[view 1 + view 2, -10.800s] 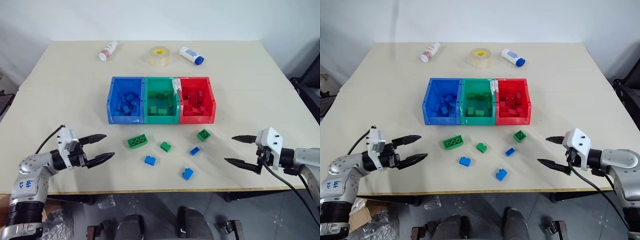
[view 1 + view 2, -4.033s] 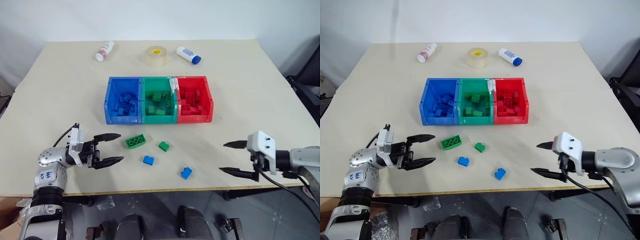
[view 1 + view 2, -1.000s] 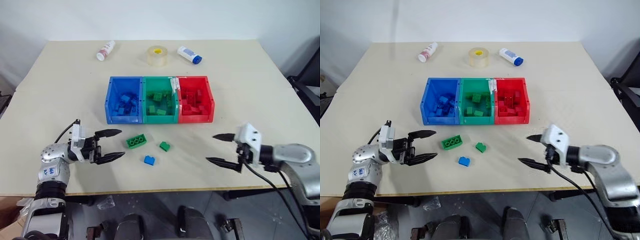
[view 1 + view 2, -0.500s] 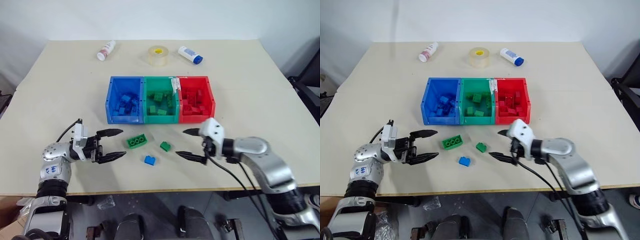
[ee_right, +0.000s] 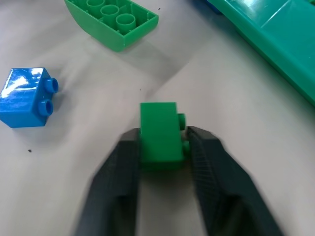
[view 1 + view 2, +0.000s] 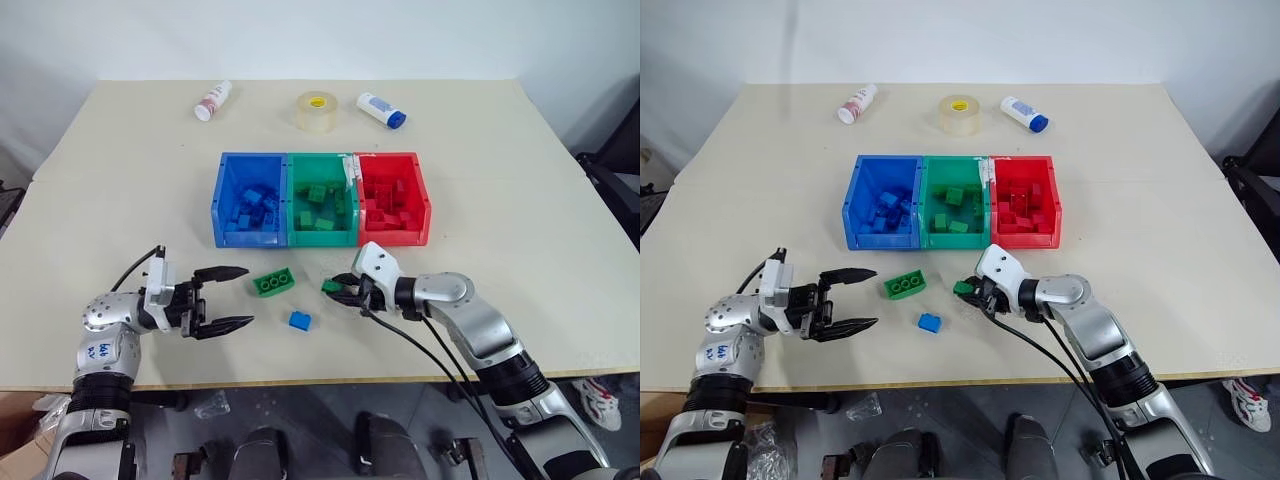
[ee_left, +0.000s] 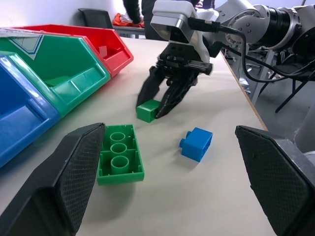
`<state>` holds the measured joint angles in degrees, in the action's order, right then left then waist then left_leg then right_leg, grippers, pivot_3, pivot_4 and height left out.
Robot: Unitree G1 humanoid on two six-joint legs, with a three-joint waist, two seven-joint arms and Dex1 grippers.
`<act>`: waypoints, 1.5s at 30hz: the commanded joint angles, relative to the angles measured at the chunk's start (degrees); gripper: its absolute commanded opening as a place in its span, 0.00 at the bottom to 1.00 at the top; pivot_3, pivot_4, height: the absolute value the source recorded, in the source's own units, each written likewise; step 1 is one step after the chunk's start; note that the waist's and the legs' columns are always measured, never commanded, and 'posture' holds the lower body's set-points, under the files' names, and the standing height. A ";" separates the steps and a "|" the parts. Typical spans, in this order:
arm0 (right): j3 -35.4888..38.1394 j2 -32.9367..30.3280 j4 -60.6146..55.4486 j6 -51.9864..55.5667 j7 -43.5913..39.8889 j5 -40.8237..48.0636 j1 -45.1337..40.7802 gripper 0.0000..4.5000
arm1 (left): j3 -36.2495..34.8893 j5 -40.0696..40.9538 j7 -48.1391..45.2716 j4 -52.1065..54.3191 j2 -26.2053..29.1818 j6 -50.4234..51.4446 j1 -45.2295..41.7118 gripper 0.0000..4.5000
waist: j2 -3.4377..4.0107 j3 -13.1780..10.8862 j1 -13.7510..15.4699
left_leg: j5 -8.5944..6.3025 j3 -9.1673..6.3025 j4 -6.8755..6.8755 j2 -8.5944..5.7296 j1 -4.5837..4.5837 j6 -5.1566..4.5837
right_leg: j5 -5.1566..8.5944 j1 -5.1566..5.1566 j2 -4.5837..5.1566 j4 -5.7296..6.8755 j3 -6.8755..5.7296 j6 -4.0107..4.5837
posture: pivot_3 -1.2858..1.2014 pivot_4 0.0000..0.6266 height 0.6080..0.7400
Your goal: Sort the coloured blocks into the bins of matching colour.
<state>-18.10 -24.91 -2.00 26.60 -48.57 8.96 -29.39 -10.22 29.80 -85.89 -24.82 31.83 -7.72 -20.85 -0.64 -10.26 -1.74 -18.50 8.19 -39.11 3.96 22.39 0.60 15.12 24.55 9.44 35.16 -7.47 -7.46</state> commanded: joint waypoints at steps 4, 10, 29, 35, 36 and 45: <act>5.06 0.55 -7.08 1.42 -0.36 4.07 -3.84 0.19 | -1.03 1.28 0.17 2.65 0.23 0.29 1.22 1.00 | 0.00 0.00 -0.05 | 0.00 0.00 0.00 0.00 0.00 0.00 | 0.00 0.01 0.00 0.00 0.00 0.00 | 0.52 0.24 1.00; 7.65 4.32 5.14 -3.75 4.28 1.24 -15.06 0.19 | -0.98 1.17 0.40 2.65 -0.07 0.28 1.16 1.00 | 0.00 0.00 -0.13 | 0.00 0.00 0.00 0.01 -0.03 0.00 | 0.00 0.01 0.00 0.05 0.01 0.01 | 0.52 0.24 1.00; 8.84 4.40 14.96 -11.69 2.95 -1.76 -18.77 0.99 | -0.60 0.68 -0.54 0.26 -0.76 -1.06 -0.42 1.00 | 0.01 -0.01 -1.31 | 0.00 0.03 0.05 0.01 0.01 0.01 | 0.00 0.02 0.00 0.01 0.01 0.00 | 0.52 0.24 1.00; 10.23 -5.40 -2.52 -6.69 -8.19 5.61 -6.04 0.99 | -0.44 0.51 -1.02 -1.20 -0.59 -1.23 -1.46 1.00 | 0.01 -0.01 -1.09 | 0.00 0.02 0.05 0.00 0.02 0.00 | -0.01 0.01 0.00 -0.05 -0.01 -0.02 | 0.52 0.24 1.00; 11.28 -8.03 -5.29 -7.18 -11.15 7.57 -2.80 0.99 | -0.48 0.46 -0.98 -1.04 -0.47 -1.20 -1.27 1.00 | 0.01 -0.01 -0.94 | -0.01 0.01 0.05 0.01 0.01 0.00 | -0.01 0.01 0.00 -0.06 -0.01 -0.02 | 0.52 0.24 1.00; 19.16 -20.63 -6.10 -12.92 -26.94 16.29 10.97 0.99 | -4.18 0.67 6.37 9.59 1.97 0.61 9.12 1.00 | 0.00 -0.01 -0.46 | -0.08 0.12 0.04 0.03 -0.12 -0.07 | -0.02 -0.04 0.00 -0.09 0.08 -0.04 | 0.52 0.24 1.00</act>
<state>-0.76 -44.69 -8.29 15.18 -73.40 23.29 -18.00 -12.35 29.78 -81.99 -20.21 32.69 -7.60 -14.32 -0.63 -10.27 -2.20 -18.58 8.31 -39.07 4.01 22.28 0.53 15.09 24.51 9.44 35.07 -7.39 -7.50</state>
